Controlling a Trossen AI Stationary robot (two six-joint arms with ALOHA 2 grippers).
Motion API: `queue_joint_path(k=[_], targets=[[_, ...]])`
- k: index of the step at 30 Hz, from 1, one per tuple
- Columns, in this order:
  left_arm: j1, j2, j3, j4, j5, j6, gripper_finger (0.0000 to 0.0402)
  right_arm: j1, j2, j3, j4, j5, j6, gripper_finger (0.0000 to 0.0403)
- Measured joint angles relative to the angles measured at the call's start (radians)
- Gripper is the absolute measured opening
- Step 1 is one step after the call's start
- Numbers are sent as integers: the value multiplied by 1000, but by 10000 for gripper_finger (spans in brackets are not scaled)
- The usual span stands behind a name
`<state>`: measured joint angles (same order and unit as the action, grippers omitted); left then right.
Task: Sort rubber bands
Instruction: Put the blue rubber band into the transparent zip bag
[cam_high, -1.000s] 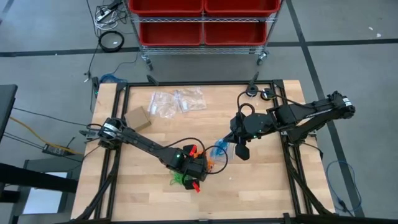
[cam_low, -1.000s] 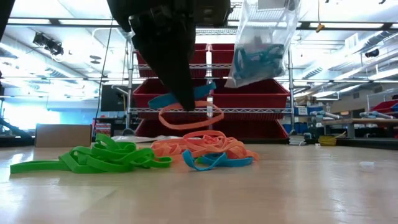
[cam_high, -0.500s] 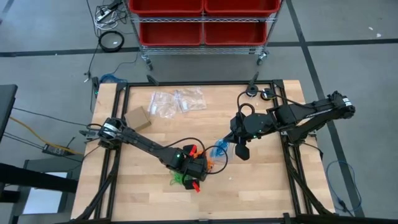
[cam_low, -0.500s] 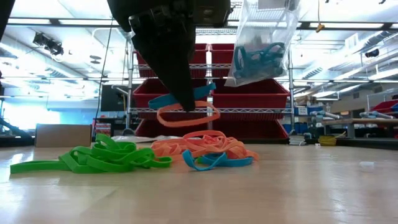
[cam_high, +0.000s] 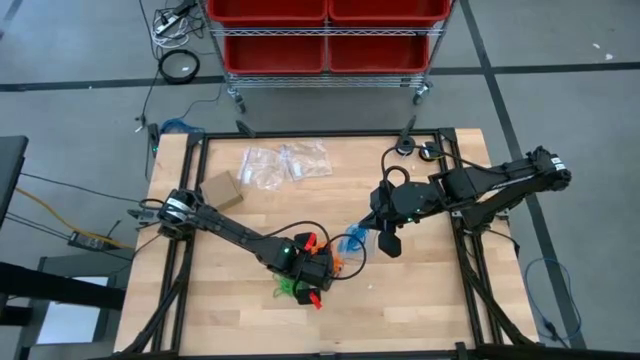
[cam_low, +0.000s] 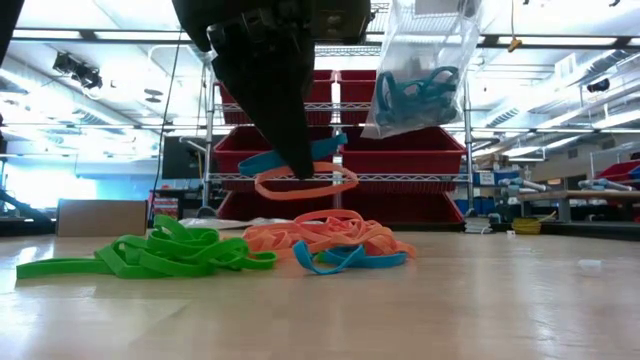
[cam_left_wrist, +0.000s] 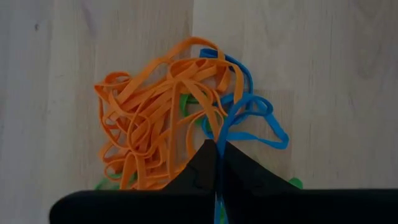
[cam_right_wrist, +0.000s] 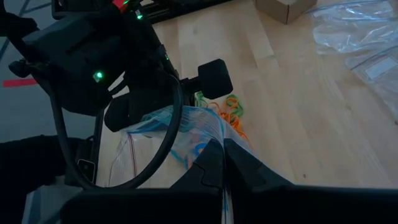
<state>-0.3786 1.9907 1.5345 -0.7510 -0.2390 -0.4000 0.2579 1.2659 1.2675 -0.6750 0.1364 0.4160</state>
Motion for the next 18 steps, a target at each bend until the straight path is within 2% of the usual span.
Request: queue_joint_path(k=[9, 18], targets=[[0, 0, 0, 0, 0, 1, 23, 0, 0, 0, 0, 0, 0, 0], [0, 0, 0, -1, 2, 5, 48, 0, 0, 0, 0, 0, 0, 0]])
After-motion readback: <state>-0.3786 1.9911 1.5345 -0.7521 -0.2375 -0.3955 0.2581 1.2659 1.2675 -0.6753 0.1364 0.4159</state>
